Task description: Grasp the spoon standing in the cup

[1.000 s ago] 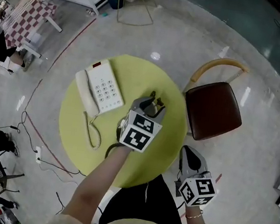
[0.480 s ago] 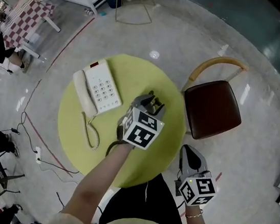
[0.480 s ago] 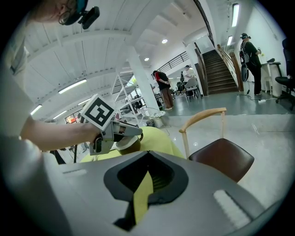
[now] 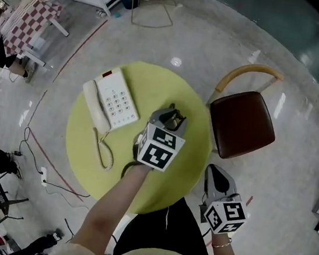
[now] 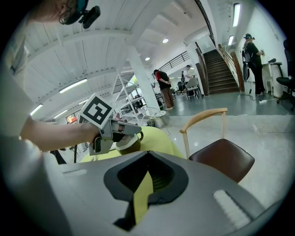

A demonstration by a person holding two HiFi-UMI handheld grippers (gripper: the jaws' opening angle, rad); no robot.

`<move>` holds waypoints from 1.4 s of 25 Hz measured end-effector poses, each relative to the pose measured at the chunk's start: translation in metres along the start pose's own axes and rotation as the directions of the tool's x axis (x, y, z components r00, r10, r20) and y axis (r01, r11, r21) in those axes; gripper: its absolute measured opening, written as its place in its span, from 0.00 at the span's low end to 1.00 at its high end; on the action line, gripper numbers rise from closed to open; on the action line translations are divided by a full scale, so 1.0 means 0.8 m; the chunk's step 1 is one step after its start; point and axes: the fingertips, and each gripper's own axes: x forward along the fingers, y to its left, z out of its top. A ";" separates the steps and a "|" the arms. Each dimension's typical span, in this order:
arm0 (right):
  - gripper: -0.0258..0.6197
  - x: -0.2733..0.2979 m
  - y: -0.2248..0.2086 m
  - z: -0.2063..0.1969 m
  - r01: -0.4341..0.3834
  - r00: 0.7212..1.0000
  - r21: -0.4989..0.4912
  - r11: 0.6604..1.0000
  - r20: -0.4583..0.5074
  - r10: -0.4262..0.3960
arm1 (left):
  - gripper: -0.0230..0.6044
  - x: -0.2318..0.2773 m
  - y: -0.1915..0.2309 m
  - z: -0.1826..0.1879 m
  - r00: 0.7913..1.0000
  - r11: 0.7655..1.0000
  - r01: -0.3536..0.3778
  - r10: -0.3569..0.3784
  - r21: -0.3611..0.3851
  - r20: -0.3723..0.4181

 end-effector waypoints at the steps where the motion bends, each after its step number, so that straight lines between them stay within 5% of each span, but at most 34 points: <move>1: 0.04 0.000 0.000 0.000 0.000 1.000 -0.001 1.000 -0.001 0.000 | 0.26 -0.001 0.000 0.001 1.000 1.000 0.002 -0.002 0.000 0.007; 14: 0.04 -0.001 0.013 0.003 -0.019 1.000 -0.017 1.000 0.007 0.019 | 0.26 -0.048 0.000 0.032 0.991 1.000 -0.008 0.009 -0.008 0.137; 35: 0.04 -0.024 0.069 0.029 -0.076 0.993 -0.081 0.994 0.083 0.083 | 0.26 -0.179 -0.005 0.053 0.943 0.993 0.014 0.026 -0.116 0.332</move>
